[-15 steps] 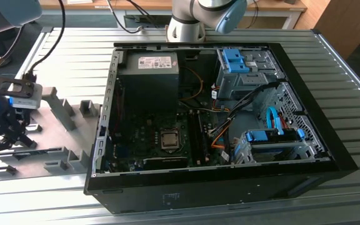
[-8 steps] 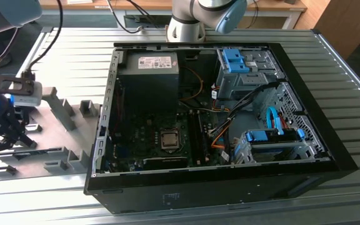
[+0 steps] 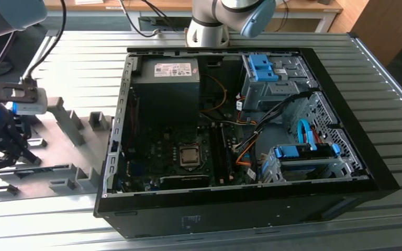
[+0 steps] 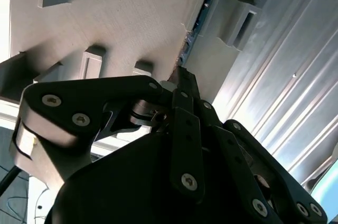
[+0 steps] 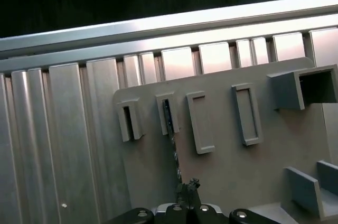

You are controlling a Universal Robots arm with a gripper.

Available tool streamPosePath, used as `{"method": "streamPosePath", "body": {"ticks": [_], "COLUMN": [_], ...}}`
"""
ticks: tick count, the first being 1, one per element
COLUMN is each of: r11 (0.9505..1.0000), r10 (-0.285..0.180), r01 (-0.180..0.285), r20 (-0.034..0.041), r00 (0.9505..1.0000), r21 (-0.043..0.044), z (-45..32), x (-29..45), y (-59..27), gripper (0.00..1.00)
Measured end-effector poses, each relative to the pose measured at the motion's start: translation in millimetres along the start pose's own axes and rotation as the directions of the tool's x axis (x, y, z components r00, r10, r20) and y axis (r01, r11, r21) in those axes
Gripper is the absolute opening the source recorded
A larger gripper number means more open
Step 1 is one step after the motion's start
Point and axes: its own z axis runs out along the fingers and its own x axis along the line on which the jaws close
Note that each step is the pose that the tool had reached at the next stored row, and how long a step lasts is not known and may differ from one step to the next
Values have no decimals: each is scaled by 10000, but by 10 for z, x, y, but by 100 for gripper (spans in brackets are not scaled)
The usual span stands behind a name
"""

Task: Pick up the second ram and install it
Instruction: 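Pick up the second ram and move it above second insertion slot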

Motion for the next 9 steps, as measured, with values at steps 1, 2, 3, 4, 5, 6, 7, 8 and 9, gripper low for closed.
{"method": "streamPosePath", "body": {"ticks": [1,2,3,4,5,6,7,8,9], "r11": [9999,9997,9994,9990,9984,9977,9969,9960,9949], "r10": [-124,-236,-349,-458,-567,-676,-789,-897,-1003], "r01": [124,236,349,458,567,676,789,897,1003], "r20": [2,4,5,8,10,12,14,16,19], "r00": [9999,9997,9994,9990,9984,9977,9969,9960,9950], "r21": [-4,-7,-10,-13,-16,-19,-22,-25,-28], "z": [0,0,0,0,0,0,0,0,0], "x": [0,0,0,0,0,0,0,0,0], "y": [0,0,0,0,0,0,0,0,0], "gripper": [10,10,10,10,10,10,10,10,10]}}
